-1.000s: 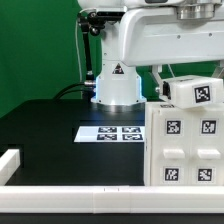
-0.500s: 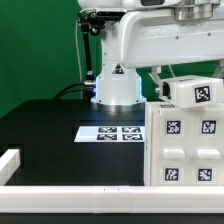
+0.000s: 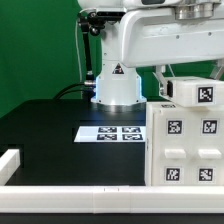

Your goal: Assemble cabinet

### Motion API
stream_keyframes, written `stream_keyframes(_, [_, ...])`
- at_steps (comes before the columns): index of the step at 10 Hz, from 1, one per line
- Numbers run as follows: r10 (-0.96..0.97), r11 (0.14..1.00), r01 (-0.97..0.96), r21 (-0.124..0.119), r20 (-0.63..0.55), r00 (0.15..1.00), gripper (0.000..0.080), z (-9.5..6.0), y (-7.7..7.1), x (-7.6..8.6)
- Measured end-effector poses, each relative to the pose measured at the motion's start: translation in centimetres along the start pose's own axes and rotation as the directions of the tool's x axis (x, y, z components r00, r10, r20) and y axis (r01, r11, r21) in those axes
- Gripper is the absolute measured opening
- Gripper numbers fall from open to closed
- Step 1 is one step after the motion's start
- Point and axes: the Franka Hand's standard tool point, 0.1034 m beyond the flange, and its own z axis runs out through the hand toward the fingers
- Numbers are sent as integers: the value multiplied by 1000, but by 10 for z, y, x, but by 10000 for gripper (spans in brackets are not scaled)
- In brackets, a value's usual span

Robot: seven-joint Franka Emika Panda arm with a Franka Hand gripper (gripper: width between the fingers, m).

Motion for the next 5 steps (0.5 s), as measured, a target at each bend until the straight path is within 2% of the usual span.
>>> stream_keyframes(5, [27, 1000, -27, 0, 0, 1000, 544, 0, 0, 0])
